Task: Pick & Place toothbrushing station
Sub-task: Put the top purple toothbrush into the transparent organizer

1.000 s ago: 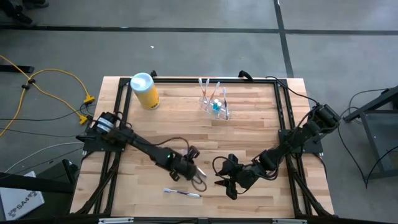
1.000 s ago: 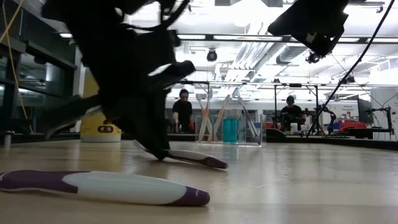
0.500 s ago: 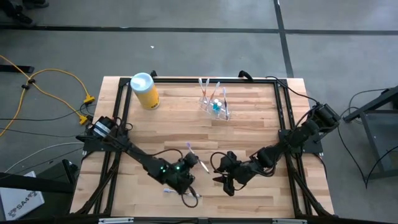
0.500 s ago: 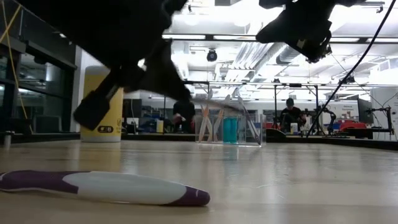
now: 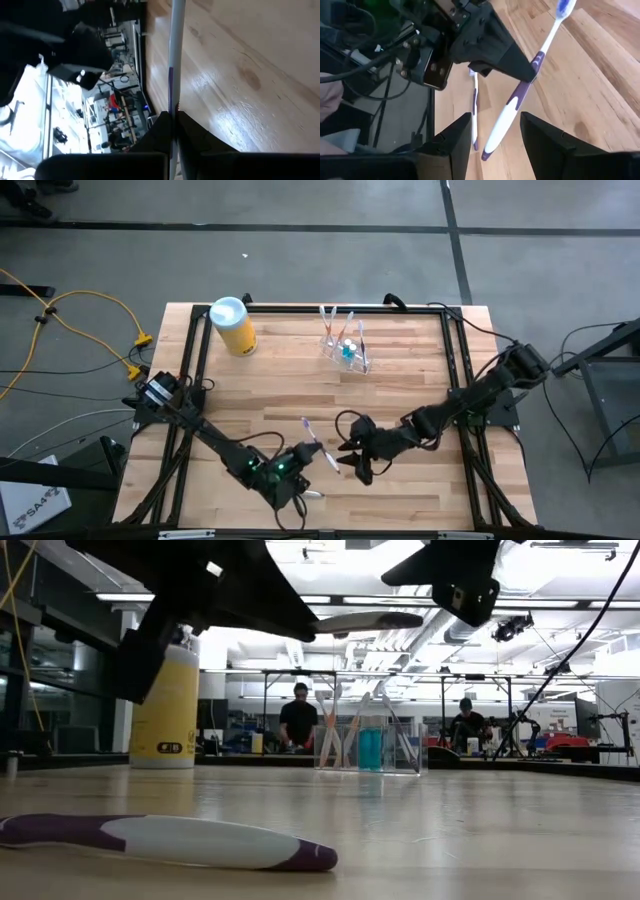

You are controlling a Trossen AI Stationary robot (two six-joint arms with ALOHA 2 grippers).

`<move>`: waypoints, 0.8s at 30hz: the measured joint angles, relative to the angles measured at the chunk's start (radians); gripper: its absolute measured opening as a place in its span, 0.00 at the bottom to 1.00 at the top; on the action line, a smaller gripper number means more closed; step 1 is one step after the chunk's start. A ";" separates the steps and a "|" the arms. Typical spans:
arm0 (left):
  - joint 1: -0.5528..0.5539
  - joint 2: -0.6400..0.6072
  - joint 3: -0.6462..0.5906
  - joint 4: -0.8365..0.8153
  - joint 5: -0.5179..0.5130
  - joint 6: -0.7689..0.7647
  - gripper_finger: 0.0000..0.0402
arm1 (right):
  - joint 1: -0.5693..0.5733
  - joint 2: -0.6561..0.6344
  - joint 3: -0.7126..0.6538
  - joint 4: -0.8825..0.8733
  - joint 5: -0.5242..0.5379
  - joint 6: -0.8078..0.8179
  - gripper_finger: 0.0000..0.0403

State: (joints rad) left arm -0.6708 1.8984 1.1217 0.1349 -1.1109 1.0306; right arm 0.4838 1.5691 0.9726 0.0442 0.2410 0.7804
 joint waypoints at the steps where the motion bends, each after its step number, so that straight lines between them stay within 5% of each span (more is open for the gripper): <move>1: -0.006 0.000 0.000 0.000 0.003 0.016 0.01 | -0.005 -0.004 0.000 0.001 -0.018 -0.001 0.40; 9: -0.045 0.000 0.002 0.127 0.013 0.176 0.01 | -0.074 -0.005 0.000 0.103 -0.213 -0.015 0.40; 17: -0.084 -0.002 0.002 0.376 0.006 0.397 0.01 | -0.116 -0.005 0.000 0.111 -0.298 -0.024 0.40; 24: -0.100 -0.002 0.002 0.425 0.053 0.488 0.01 | -0.145 -0.004 0.000 0.125 -0.333 -0.049 0.40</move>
State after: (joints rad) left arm -0.7712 1.8969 1.1240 0.5602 -1.0580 1.5187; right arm 0.3390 1.5646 0.9730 0.1694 -0.0920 0.7310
